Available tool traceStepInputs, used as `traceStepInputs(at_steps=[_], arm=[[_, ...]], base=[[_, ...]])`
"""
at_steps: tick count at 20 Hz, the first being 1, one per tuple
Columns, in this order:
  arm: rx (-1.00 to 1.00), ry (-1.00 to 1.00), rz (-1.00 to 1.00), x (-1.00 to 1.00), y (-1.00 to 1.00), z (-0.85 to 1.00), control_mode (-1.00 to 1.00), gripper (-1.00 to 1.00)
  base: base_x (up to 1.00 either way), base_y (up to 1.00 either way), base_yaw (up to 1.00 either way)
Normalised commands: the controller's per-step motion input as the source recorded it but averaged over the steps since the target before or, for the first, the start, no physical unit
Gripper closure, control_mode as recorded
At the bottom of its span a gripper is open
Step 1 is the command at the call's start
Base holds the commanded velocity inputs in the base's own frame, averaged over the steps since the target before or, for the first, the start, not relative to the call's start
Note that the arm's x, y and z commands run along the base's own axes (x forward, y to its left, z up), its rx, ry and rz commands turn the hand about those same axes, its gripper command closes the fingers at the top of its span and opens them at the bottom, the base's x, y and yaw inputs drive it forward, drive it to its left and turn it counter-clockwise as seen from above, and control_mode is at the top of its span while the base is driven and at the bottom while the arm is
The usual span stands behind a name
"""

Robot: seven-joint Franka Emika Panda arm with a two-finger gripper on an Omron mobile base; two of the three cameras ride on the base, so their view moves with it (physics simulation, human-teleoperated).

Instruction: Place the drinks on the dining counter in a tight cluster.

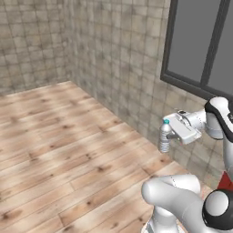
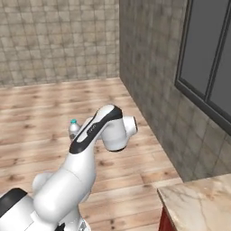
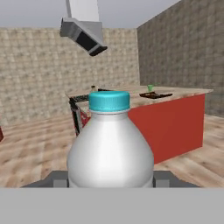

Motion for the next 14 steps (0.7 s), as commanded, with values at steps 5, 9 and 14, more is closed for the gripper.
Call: traceStepInputs(at_steps=[5, 9, 14], arm=[[0.00, 0.00, 0.00, 0.00, 0.00, 0.00, 1.00, 1.00], [0.00, 0.00, 0.00, 0.00, 0.00, 0.00, 1.00, 1.00], [0.00, 0.00, 0.00, 0.00, 0.00, 0.00, 1.00, 1.00]], base=[[0.62, 0.45, 0.16], [0.45, 0.33, 0.38], [0.34, 0.27, 0.51]])
